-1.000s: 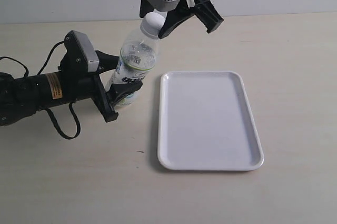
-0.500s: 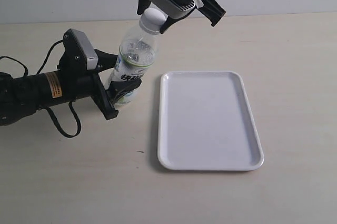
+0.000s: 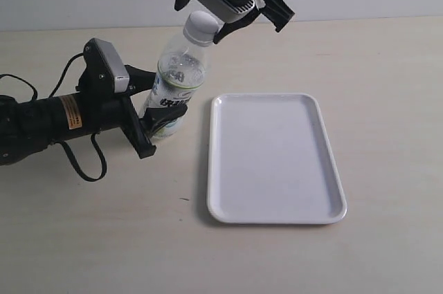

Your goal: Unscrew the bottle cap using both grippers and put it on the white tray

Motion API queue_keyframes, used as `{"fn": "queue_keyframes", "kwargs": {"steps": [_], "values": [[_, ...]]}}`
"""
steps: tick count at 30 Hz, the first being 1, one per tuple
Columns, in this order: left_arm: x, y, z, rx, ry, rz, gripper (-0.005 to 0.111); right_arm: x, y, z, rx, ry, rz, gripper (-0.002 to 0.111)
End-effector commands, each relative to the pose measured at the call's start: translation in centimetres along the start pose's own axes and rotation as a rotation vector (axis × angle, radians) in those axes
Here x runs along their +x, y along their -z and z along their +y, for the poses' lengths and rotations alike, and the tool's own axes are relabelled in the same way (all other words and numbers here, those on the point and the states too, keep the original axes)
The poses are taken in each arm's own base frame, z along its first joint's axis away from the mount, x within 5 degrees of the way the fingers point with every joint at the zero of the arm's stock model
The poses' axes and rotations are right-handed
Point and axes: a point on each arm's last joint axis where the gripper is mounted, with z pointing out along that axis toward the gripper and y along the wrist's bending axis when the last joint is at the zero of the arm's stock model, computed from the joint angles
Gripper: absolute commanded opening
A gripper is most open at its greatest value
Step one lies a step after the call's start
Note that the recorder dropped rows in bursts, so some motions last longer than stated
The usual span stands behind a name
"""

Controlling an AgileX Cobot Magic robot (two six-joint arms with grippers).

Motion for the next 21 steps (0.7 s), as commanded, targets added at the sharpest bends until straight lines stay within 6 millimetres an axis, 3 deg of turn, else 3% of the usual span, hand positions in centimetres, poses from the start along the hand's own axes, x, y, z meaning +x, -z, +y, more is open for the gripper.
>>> {"fn": "queue_keyframes", "kwargs": {"steps": [1, 8, 18, 21], "values": [[-1.1, 0.1, 0.0, 0.0, -0.012, -0.067, 0.0, 0.0, 0.3, -0.4, 0.026, -0.036, 0.006, 0.073], [-1.1, 0.1, 0.1, -0.003, -0.011, -0.067, 0.0, -0.2, 0.3, -0.3, 0.014, -0.159, -0.01, 0.074], [-1.1, 0.1, 0.4, -0.042, 0.009, -0.066, 0.0, -1.0, 0.3, 0.0, -0.046, -0.541, -0.09, 0.074], [-1.1, 0.1, 0.4, -0.042, 0.009, -0.066, 0.0, -1.2, 0.3, -0.1, -0.049, -0.736, -0.116, 0.074]]}}
